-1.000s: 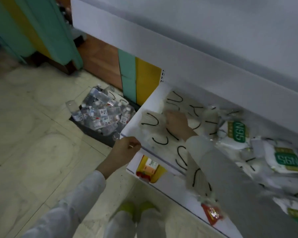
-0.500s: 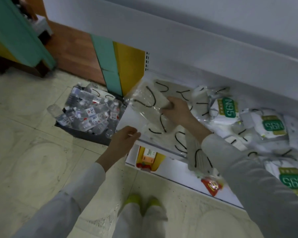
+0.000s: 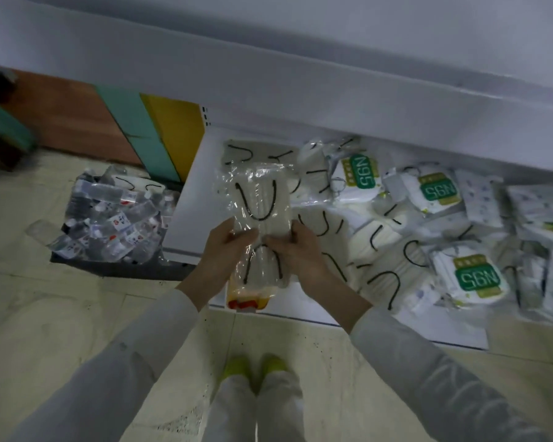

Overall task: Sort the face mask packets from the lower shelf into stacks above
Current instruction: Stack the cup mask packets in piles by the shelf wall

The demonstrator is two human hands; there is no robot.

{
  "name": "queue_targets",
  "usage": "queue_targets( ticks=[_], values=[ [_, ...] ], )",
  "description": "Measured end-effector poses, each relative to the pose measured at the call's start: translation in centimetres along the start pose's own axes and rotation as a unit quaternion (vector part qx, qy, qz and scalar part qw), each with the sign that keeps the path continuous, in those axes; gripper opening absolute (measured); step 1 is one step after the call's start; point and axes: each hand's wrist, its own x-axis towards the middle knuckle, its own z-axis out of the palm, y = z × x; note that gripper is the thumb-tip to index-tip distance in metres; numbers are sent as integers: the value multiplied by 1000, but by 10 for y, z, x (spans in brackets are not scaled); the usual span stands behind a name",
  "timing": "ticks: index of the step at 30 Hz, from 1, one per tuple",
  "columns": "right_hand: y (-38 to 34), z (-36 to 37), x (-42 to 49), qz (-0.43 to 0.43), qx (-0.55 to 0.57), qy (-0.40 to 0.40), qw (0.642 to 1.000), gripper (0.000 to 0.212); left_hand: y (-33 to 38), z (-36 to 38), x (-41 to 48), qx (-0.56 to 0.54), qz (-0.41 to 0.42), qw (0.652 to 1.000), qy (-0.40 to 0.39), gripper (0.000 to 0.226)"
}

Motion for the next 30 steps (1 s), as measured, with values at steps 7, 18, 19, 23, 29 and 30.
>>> queue_targets(
  ticks=[7,18,19,23,29,30],
  values=[
    [48,-86,10,28,-333,146,931,26,-13,-13,9,53,-8,996,71,21],
    [46,-82,34,117,-361,191,905,31,-18,-18,15,54,-14,997,59,24],
    [45,-83,33,106,-362,189,907,22,-18,-18,15,55,-15,997,57,29],
    [38,-92,26,47,-344,169,922,5,-17,-21,16,65,-17,996,55,28],
    [17,-113,13,-6,-258,90,962,11,-17,-31,20,68,-18,996,54,11],
    [10,-116,9,-31,-242,67,967,9,-16,-31,20,70,-16,996,51,14]
  ],
)
